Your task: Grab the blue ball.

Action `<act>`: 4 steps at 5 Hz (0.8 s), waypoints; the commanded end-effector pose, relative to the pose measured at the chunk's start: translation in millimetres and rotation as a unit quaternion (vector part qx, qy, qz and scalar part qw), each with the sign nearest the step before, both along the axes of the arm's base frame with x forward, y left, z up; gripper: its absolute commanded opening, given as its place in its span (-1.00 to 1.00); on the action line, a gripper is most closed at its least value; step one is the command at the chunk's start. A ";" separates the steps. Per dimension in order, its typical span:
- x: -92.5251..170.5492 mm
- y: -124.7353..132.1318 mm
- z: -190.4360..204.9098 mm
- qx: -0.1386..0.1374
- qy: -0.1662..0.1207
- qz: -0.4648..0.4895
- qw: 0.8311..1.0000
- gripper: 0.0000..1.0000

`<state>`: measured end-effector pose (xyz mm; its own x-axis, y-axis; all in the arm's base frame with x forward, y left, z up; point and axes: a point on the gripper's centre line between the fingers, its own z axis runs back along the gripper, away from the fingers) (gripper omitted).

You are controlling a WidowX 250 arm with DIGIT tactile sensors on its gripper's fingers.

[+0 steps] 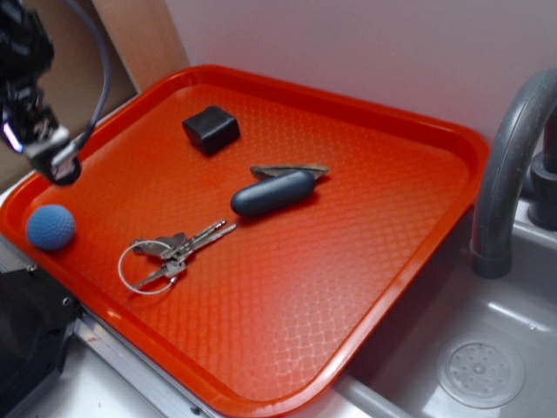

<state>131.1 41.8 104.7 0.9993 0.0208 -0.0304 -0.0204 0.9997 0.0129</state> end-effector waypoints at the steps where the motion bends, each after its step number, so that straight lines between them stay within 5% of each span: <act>1: -17.9 30.3 -49.5 -0.009 0.047 -0.032 0.998 1.00; 2: -21.5 19.2 -72.5 -0.054 0.083 -0.047 0.994 1.00; 3: -20.9 11.3 -74.4 -0.002 0.080 -0.059 0.995 -1.00; 4: -19.8 9.2 -79.1 0.007 0.080 -0.063 0.995 -1.00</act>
